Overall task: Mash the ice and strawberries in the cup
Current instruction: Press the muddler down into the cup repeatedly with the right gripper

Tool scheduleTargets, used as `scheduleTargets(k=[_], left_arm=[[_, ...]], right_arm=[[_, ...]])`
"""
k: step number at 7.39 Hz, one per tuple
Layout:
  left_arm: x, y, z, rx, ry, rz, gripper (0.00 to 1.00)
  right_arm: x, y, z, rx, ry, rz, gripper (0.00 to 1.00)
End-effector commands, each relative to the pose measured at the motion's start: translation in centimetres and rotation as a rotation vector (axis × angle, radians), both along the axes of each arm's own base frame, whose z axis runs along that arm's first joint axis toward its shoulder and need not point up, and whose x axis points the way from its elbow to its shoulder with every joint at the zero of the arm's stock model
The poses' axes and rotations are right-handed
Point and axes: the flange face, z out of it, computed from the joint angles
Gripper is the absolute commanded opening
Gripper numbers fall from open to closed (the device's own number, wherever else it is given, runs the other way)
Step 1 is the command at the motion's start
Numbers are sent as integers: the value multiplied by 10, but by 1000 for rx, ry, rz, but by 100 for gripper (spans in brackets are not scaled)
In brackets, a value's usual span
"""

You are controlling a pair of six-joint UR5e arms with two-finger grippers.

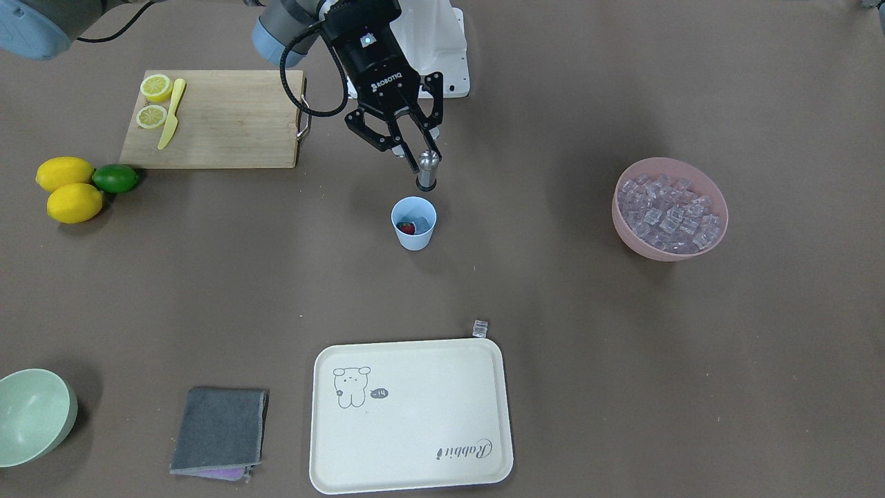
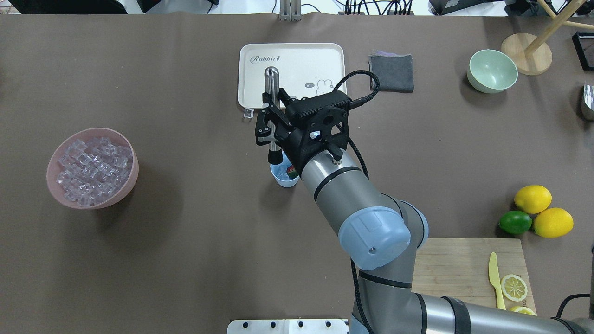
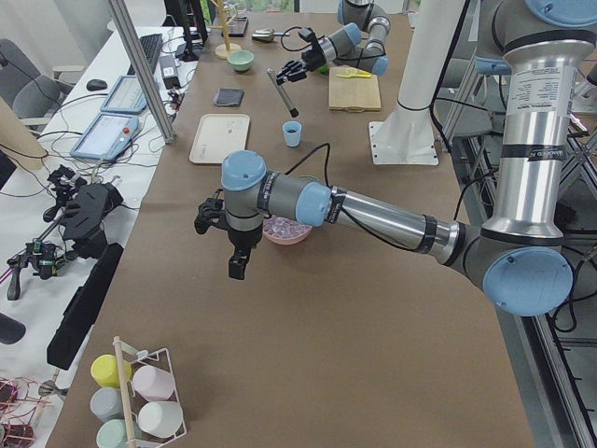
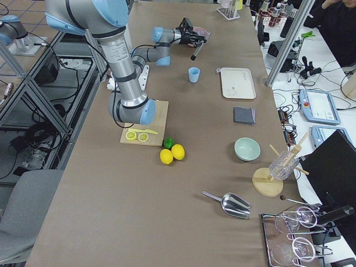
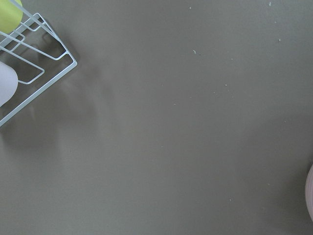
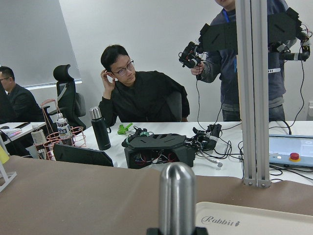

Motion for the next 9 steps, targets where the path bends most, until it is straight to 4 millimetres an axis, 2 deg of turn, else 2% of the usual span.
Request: scheduleTargets(k=[1,4,6,9], left_arm=[[0,0,0,0,0,0,97],[0,1,-1,0,0,-1,97],[0,1,-1,0,0,-1,97],[0,1,-2,3,1,-1,97]], right_arm=[[-7,-5,13,-17,36,5,0],[-46,-16,51,-28,59,6,0],[-57,-17,64,-35,78,2,0],[-62,-12,67,-41,76,-11,0]])
